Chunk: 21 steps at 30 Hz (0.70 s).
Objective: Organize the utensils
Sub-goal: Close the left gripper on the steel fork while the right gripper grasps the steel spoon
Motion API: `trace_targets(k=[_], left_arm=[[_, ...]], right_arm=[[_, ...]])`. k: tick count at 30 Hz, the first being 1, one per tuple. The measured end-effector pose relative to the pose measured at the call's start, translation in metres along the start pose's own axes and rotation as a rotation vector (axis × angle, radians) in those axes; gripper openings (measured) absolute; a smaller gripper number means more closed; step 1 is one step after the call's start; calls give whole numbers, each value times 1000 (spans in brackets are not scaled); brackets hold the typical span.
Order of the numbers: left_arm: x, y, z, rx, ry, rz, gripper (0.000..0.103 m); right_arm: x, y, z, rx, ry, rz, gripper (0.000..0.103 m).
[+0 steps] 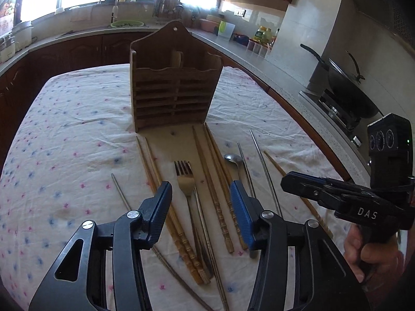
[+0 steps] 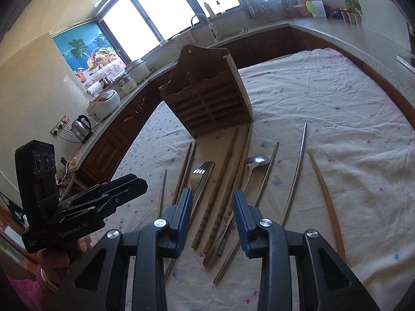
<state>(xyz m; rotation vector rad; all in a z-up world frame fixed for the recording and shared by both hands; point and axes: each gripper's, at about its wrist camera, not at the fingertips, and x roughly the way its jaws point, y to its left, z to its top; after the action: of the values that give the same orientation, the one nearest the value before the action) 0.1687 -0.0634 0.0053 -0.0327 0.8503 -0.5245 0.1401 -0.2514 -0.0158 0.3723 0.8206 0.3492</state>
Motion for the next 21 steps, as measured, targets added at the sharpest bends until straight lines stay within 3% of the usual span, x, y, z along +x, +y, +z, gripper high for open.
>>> trace_targets(k=[9, 21], left_arm=[[62, 20, 18, -5, 167, -20, 33], [102, 25, 21, 6, 287, -39, 26]], right_arm=[[54, -29, 16, 95, 144, 17, 21], [85, -56, 25, 184, 232, 39, 16]])
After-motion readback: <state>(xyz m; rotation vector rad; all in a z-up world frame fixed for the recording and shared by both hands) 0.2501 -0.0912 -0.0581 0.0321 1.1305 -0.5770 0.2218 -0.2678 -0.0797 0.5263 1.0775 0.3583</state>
